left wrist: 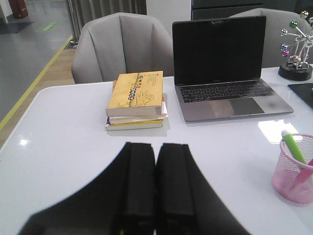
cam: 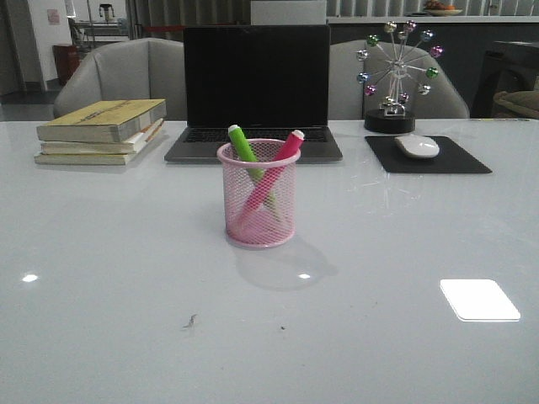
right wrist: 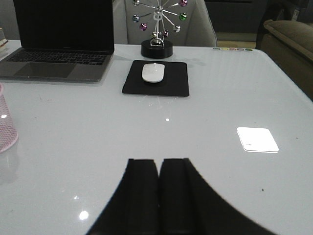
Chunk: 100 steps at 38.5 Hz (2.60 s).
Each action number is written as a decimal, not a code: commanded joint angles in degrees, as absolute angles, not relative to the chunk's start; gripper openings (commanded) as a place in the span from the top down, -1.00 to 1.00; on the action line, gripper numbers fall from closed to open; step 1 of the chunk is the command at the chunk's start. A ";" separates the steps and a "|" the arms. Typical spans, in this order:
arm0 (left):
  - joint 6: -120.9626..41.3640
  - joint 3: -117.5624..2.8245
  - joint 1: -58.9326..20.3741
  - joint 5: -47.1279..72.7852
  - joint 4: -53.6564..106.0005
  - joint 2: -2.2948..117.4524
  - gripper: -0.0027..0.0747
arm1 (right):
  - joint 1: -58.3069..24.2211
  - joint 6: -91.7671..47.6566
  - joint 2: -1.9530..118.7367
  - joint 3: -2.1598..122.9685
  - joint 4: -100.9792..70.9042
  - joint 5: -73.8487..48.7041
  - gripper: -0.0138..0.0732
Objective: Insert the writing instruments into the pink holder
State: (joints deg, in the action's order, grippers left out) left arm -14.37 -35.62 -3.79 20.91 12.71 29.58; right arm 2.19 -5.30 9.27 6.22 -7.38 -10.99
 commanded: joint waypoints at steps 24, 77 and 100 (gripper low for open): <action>-14.21 -37.21 -3.79 16.57 13.55 29.67 0.69 | 2.50 -5.57 -1.29 -1.79 -7.32 -13.39 0.57; -14.21 -37.21 -3.79 16.57 13.55 23.28 0.69 | 2.50 -5.57 -1.29 -1.79 -7.32 -13.43 0.57; -14.21 -21.19 -3.79 7.85 13.94 8.81 0.69 | 2.50 -5.57 -1.29 -1.79 -7.32 -13.43 0.57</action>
State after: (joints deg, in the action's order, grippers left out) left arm -14.37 -22.25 -3.79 15.51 12.99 9.48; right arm 2.19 -5.30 -0.50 -1.73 -7.38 -18.04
